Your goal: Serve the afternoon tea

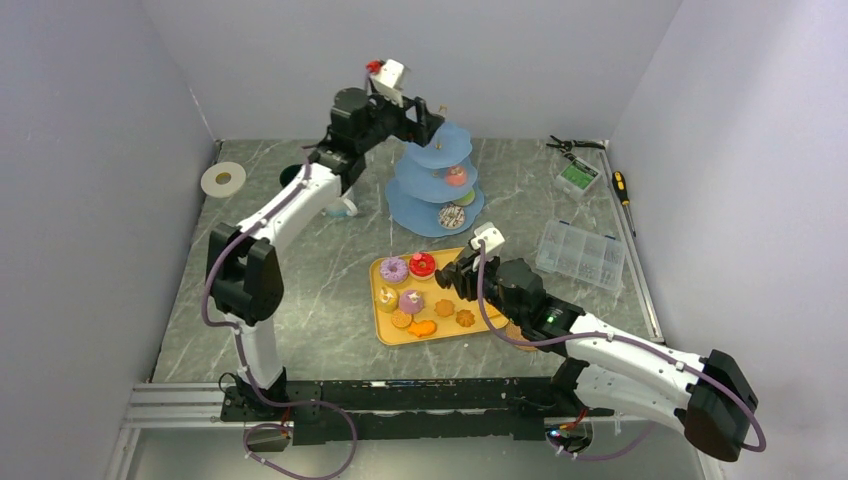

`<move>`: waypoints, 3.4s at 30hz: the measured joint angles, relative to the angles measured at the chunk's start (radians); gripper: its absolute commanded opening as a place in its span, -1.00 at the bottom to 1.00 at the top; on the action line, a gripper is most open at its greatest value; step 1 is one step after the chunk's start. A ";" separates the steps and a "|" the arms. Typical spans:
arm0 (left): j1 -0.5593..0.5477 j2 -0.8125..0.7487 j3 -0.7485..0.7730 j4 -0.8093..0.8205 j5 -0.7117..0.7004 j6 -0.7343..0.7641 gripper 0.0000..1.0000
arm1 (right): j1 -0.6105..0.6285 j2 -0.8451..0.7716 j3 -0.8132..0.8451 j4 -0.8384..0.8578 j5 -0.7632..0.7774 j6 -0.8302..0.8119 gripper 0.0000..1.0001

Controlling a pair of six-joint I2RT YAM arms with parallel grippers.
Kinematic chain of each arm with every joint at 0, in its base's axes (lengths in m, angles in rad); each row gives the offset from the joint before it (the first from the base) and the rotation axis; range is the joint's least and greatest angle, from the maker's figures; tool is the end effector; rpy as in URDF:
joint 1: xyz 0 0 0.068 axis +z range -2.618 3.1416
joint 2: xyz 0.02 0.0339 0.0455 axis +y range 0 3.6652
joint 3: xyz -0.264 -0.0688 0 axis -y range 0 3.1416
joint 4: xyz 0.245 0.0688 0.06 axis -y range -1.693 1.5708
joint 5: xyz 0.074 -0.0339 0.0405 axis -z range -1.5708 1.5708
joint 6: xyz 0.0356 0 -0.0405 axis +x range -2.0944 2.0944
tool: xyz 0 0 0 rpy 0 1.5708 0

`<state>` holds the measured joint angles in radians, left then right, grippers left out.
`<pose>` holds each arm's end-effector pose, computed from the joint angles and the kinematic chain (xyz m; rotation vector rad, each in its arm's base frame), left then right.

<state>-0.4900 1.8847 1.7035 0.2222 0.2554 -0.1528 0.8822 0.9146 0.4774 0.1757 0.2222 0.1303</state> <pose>0.4031 -0.2252 0.3839 0.4674 1.5025 -0.7033 0.1403 0.1582 0.2452 -0.5316 1.7780 0.5078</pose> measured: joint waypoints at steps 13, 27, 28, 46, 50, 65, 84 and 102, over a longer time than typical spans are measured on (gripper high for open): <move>0.191 0.238 0.188 -0.077 0.738 -0.063 0.87 | 0.000 -0.001 0.000 0.005 -0.007 0.002 -0.23; 0.188 0.473 0.515 -0.101 1.001 -0.063 0.54 | 0.000 -0.022 0.000 0.002 -0.008 0.011 -0.23; 0.188 0.487 0.530 -0.095 1.013 -0.064 0.53 | 0.000 -0.022 0.000 0.001 -0.008 0.012 -0.23; 0.181 0.653 0.706 0.011 1.092 -0.082 0.13 | 0.000 -0.023 0.000 -0.010 -0.015 0.037 -0.23; 0.171 0.669 0.727 0.028 1.092 -0.082 -0.03 | 0.000 -0.026 0.000 -0.011 -0.014 0.039 -0.23; 0.153 0.669 0.719 0.093 1.019 -0.080 -0.94 | 0.000 -0.029 0.000 -0.011 -0.014 0.051 -0.23; 0.058 0.380 0.254 0.165 0.454 0.115 -0.94 | 0.000 -0.074 -0.013 -0.018 -0.014 0.050 -0.23; -0.051 0.235 0.106 0.116 -0.056 0.174 -0.94 | -0.002 -0.120 -0.040 -0.058 -0.002 0.038 -0.23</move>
<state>-0.5415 2.1193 1.8099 0.3386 0.1997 0.0212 0.8803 0.7944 0.4374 0.1177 0.2207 0.1684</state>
